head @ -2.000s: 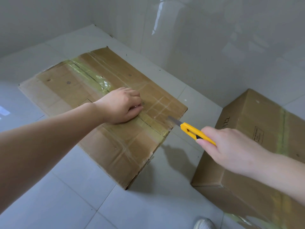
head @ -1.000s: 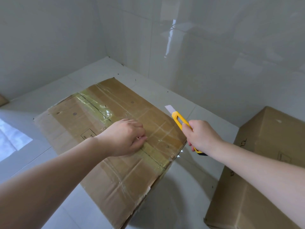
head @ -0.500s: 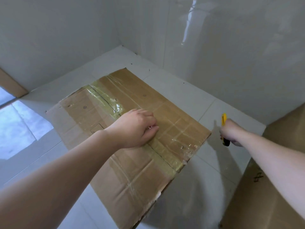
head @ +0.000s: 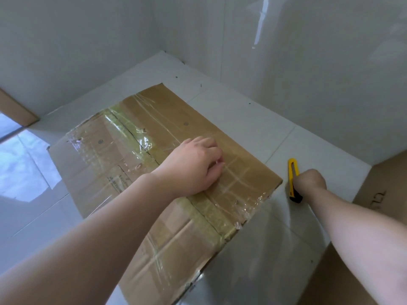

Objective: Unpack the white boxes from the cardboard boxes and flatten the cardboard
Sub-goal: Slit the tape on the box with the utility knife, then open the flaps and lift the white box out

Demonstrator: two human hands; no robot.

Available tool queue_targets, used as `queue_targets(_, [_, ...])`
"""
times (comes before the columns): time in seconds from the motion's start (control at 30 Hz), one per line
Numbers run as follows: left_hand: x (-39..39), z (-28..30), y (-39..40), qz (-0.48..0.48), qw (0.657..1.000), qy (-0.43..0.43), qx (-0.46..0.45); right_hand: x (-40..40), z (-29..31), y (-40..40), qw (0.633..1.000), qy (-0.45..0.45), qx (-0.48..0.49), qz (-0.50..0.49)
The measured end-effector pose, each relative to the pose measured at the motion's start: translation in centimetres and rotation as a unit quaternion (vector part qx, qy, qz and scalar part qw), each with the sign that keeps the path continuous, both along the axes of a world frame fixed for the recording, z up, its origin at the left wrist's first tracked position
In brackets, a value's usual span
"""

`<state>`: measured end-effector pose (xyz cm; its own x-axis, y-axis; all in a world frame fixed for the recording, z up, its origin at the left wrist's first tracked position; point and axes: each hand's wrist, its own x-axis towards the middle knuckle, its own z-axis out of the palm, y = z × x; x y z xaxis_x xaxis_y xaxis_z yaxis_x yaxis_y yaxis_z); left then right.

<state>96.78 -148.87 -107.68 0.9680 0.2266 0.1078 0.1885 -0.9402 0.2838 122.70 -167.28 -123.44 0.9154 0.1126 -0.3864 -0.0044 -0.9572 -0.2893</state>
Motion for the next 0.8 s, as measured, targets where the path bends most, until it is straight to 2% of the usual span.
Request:
queue_targets(0.1, [-0.4, 0.3, 0.2, -0.002, 1.000, 0.007, -0.003, 0.1, 0.0, -0.7, 0.999, -0.018, -0.036, 0.031])
queue_targets(0.17, [-1.2, 0.7, 0.6, -0.002, 1.000, 0.016, 0.000, 0.4, 1.2, -0.1, 0.998, -0.047, -0.017, 0.028])
queue_targets(0.27, [-3.0, 1.4, 1.3, 0.000, 0.999, 0.033, 0.019, 0.5, 5.7, 3.6, 0.983, -0.100, 0.142, 0.057])
queue_targets(0.33, [-4.3, 1.7, 1.8, 0.006, 0.998, 0.051, 0.030, -1.1, 10.1, 7.1, 0.948, -0.133, 0.261, 0.128])
queue_targets(0.4, [-5.4, 1.8, 2.0, 0.006, 0.998, 0.056, 0.032, -4.8, 14.2, 9.6, 0.899, -0.147, 0.330, 0.246])
queue_targets(0.43, [-5.9, 1.8, 2.0, 0.003, 0.998, 0.058, 0.036, -7.4, 15.9, 10.2, 0.873, -0.147, 0.331, 0.327])
queue_targets(0.5, [-6.3, 2.1, 1.9, -0.005, 0.996, 0.075, 0.048, -12.5, 18.1, 10.3, 0.827, -0.129, 0.259, 0.481])
queue_targets(0.57, [-6.6, 2.5, 1.9, -0.007, 0.994, 0.093, 0.052, -16.5, 18.7, 9.8, 0.794, -0.108, 0.172, 0.574])
queue_targets(0.67, [-7.1, 2.8, 1.9, -0.007, 0.993, 0.108, 0.036, -19.6, 18.8, 9.0, 0.775, -0.095, 0.074, 0.620])
queue_targets(0.8, [-7.8, 2.6, 1.7, -0.004, 0.991, 0.134, 0.023, -20.8, 19.2, 8.8, 0.778, -0.078, 0.021, 0.624])
